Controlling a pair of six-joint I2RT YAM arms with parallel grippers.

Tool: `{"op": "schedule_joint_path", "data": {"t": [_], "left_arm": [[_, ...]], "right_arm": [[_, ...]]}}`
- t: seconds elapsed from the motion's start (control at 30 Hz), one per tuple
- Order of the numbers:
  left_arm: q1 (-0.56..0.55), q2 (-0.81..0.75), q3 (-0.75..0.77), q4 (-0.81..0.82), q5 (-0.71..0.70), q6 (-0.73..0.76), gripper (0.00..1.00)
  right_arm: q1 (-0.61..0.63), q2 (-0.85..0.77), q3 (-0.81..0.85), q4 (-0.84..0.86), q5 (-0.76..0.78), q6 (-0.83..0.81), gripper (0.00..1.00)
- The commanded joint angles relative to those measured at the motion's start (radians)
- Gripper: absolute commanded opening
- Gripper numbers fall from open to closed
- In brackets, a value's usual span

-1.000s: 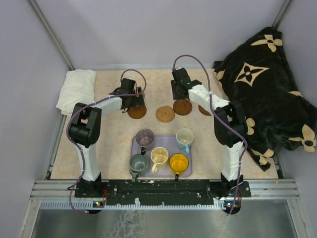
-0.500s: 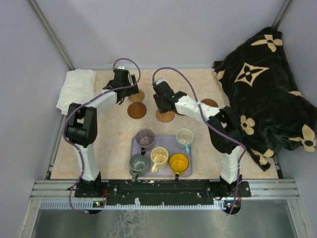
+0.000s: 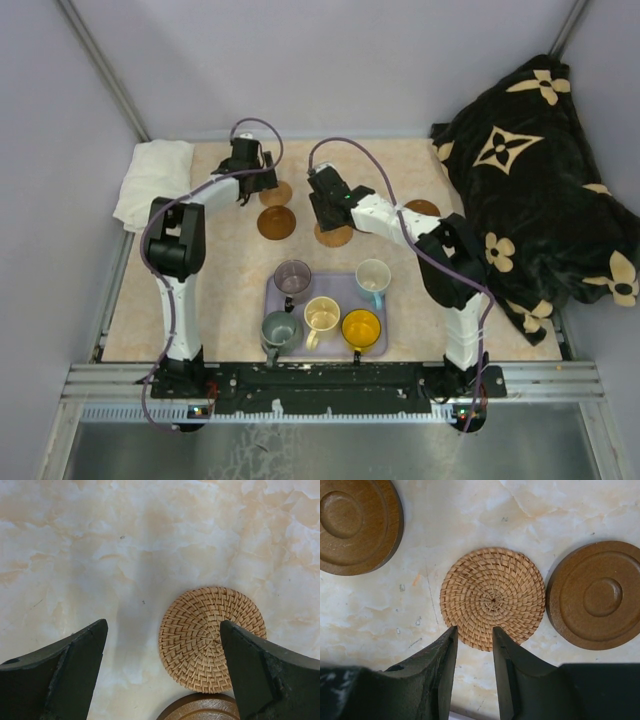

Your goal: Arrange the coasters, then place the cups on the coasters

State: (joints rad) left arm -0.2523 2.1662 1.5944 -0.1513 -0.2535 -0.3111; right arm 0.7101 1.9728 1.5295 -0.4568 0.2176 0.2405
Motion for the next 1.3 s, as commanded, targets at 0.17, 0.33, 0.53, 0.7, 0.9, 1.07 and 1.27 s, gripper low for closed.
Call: {"op": "schedule_joint_path", "data": {"t": [0.17,0.33,0.53,0.7,0.9,1.07,1.27], "left_arm": [[-0.002,0.026,0.024,-0.076,-0.047,0.052,0.99],[-0.001,0.042,0.018,-0.119,-0.104,0.064,0.99],[-0.001,0.076,0.028,-0.162,-0.144,0.066,0.99],[0.004,0.072,0.018,-0.217,-0.226,0.057,0.99],[0.049,0.026,-0.065,-0.247,-0.248,0.02,0.99],[0.102,-0.023,-0.131,-0.289,-0.228,-0.026,0.99],[0.124,-0.084,-0.18,-0.332,-0.24,-0.01,0.99]], "right_arm": [[0.012,0.031,0.026,0.012,-0.013,0.035,0.35],[0.012,0.051,0.031,0.011,-0.019,0.043,0.35],[0.013,0.096,0.067,-0.011,-0.019,0.051,0.36],[0.012,0.14,0.114,-0.035,-0.014,0.048,0.36],[0.01,0.202,0.171,-0.055,-0.006,0.032,0.36],[-0.008,0.285,0.269,-0.104,-0.006,0.023,0.37],[-0.037,0.362,0.379,-0.13,-0.021,0.012,0.37]]}}
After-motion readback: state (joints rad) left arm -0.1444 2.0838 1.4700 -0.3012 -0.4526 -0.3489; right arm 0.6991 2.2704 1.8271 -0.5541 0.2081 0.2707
